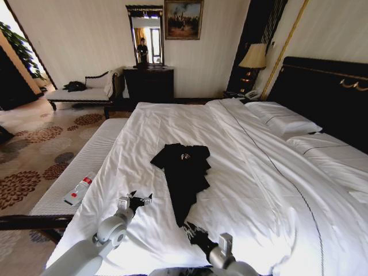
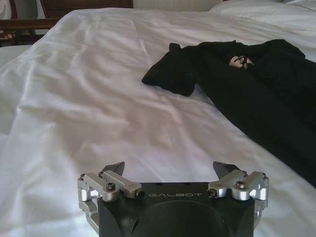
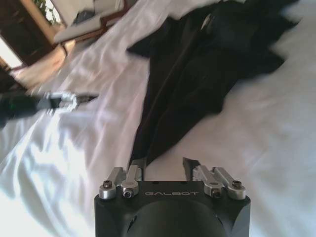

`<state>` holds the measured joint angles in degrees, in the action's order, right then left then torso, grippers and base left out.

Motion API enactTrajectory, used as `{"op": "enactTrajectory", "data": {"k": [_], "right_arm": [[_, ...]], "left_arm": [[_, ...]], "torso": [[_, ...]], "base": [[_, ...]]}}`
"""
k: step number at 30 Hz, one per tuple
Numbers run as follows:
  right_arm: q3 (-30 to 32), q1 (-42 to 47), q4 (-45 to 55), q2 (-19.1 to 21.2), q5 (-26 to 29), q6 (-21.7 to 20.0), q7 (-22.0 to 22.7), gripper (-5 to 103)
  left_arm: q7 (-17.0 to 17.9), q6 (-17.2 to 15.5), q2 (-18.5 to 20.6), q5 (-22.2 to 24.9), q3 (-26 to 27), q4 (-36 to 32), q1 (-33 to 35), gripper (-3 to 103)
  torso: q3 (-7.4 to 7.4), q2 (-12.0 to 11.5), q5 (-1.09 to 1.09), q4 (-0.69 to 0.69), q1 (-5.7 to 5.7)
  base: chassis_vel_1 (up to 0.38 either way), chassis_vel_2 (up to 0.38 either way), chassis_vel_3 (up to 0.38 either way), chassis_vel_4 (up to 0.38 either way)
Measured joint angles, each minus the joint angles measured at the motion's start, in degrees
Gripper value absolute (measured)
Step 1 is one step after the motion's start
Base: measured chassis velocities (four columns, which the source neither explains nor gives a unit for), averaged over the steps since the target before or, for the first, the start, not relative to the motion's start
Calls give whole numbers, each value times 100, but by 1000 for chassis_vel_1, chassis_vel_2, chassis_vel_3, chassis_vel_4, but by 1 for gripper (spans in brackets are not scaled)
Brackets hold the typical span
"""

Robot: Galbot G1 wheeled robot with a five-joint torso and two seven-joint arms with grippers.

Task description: Fold the clothes on the bed.

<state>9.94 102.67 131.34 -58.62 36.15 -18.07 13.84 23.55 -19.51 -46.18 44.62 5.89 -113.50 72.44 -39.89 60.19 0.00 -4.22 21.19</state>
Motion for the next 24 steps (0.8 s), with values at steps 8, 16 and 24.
{"op": "enactTrajectory", "data": {"k": [8,16,24], "right_arm": [[1100,-1513,247,-219,3847,-558,988,77],[1146,-1943,-240,-824,4862,-690,1130,99],[1048,-2251,-762,-1187,5079,-799,1161,100]], "left_arm": [[-10,1,-29,-57,11,26,118,100],[-30,38,-123,-171,-7,57,231,100],[-126,234,-101,-80,-75,53,131,100]], "torso": [[-1,0,0,4,2],[0,0,0,3,0],[-1,0,0,2,1]], "base": [[0,0,0,0],[0,0,0,0],[0,0,0,0]]}}
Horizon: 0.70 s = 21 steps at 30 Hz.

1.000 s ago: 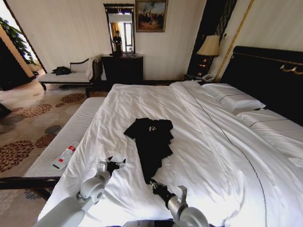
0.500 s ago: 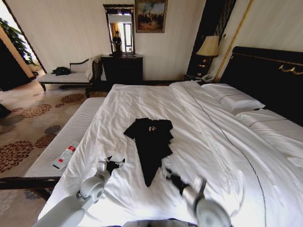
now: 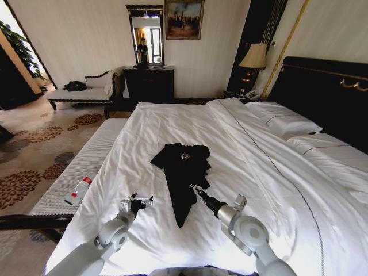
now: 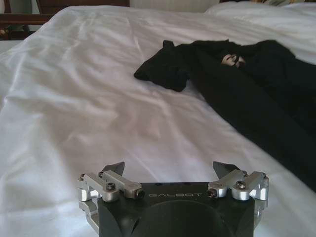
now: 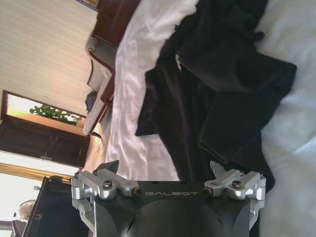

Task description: Fold the clothes on the bed.

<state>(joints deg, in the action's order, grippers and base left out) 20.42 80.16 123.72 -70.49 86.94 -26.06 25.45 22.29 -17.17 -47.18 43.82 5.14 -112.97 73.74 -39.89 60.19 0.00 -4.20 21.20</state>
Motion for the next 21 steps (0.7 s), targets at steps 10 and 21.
{"op": "enactTrajectory", "data": {"k": [10,21], "right_arm": [[-129,-263,-837,-207,-423,-4,-259,100],[-33,-503,-1164,-224,-336,50,-303,100]], "left_arm": [[-143,188,227,73,82,-157,121,100],[-129,193,345,142,-12,-150,-47,100]], "torso": [[0,0,0,0,0],[0,0,0,0,0]], "base": [[0,0,0,0],[0,0,0,0]]}}
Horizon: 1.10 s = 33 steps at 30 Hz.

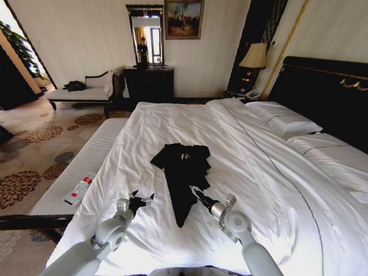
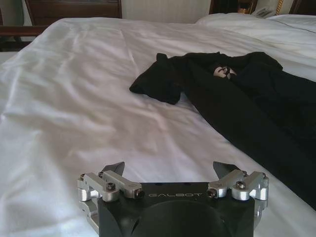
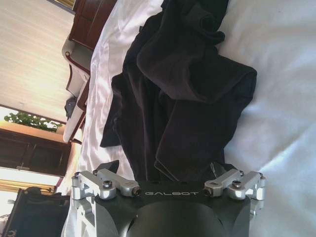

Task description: Fold the clothes on the bed.

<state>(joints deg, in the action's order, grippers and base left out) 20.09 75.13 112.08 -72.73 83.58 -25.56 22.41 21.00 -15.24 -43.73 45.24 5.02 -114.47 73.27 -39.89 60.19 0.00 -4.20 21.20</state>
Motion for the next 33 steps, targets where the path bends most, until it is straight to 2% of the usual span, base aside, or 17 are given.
{"op": "enactTrajectory", "data": {"k": [2,3,4,7,9,10,12,15,16,19,22,25,26,28,30,31,33], "right_arm": [[-1,-47,-28,-14,23,0,11,102],[-6,-65,-47,-18,26,0,17,98],[-6,-65,-47,-18,26,0,17,98],[-27,-89,-142,-26,26,-5,22,82],[-28,-90,-150,-26,26,-6,23,82],[-28,-94,-168,-26,25,-8,22,71],[-28,-96,-173,-24,25,-9,21,71],[-22,-100,-184,3,29,-13,13,54],[-22,-100,-184,3,29,-13,13,54],[-23,-116,-208,10,32,-17,8,38],[-28,-130,-216,8,32,-18,8,33],[-33,-151,-228,3,33,-18,9,16],[-33,-151,-228,3,33,-18,9,16],[-21,-135,-222,12,36,-24,8,6],[-18,-130,-219,12,36,-26,8,6],[15,-86,-171,24,41,-34,3,1],[68,1,-61,48,38,-46,6,0]], "left_arm": [[3,-1,21,21,-1,19,-36,100],[4,-2,21,25,-3,30,-50,100],[4,-2,21,25,-3,30,-50,100],[11,-11,-46,27,-26,66,-96,100],[14,-12,-55,26,-28,69,-99,100],[36,-16,-80,23,-30,79,-104,100],[45,-18,-83,22,-30,85,-104,100],[50,-18,-75,20,-15,83,-87,100],[50,-18,-75,20,-15,83,-87,100],[56,-20,-58,22,-8,42,-73,100],[57,-20,-46,24,-8,34,-72,100],[61,-21,-8,36,10,10,-66,100],[61,-21,-8,36,10,10,-66,100],[65,-22,-2,38,32,-8,-31,100],[67,-22,-1,38,35,-10,-23,100],[72,-23,16,36,47,-42,30,100],[73,-26,40,29,86,-88,116,100]], "torso": [[0,0,0,0,0],[0,0,0,0,0],[0,0,0,0,0],[0,0,0,0,0],[0,0,0,0,0],[0,0,0,0,0],[0,0,0,0,0],[0,0,0,0,0],[0,0,0,0,0],[1,0,0,0,0],[1,0,0,0,0],[0,0,0,0,0],[0,0,0,0,0],[0,0,0,0,0],[0,0,0,0,0],[0,0,0,0,0],[0,0,0,1,0]], "base": [[0,0,0,0],[0,0,0,0],[0,0,0,0],[0,0,0,0],[0,0,0,0],[0,0,0,0],[0,0,0,0],[0,0,0,0],[0,0,0,0],[0,0,0,0],[0,0,0,0],[0,0,0,0],[0,0,0,0],[0,0,0,0],[0,0,0,0],[0,0,0,0],[0,0,0,0]]}}
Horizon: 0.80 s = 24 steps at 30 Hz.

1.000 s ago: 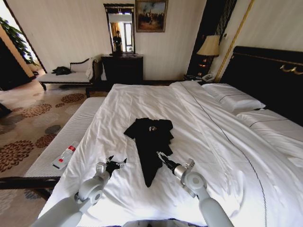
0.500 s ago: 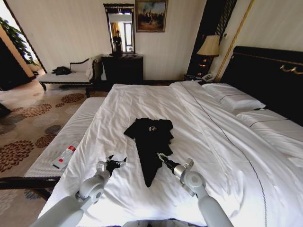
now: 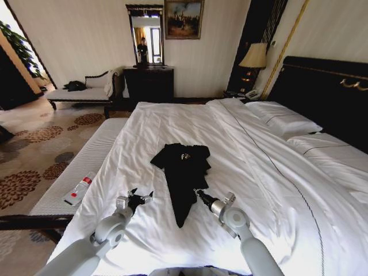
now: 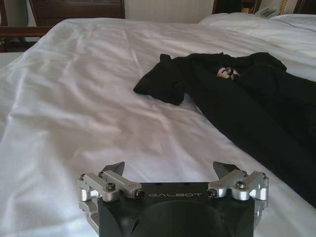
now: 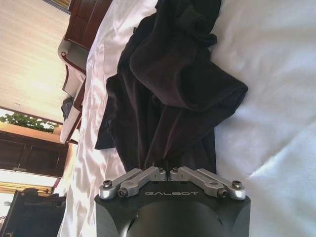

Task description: Fold the clothes on the bed.

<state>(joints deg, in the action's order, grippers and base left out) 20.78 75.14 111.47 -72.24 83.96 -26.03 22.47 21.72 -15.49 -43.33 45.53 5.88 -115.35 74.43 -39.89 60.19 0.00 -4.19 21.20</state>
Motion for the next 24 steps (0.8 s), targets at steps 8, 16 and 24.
{"op": "enactTrajectory", "data": {"k": [8,16,24], "right_arm": [[262,520,742,101,-149,-80,81,0],[937,1444,1459,380,-634,-241,-38,0],[1713,2422,1461,574,-1415,-279,-565,0]], "left_arm": [[-41,0,-85,-79,105,-81,177,100],[-83,0,-336,-223,111,-204,394,100],[-126,-41,-296,-186,76,-380,516,100]], "torso": [[0,0,0,0,0],[0,0,0,-1,0],[1,0,1,-1,-1]], "base": [[0,0,0,0],[0,0,0,0],[0,0,0,0]]}}
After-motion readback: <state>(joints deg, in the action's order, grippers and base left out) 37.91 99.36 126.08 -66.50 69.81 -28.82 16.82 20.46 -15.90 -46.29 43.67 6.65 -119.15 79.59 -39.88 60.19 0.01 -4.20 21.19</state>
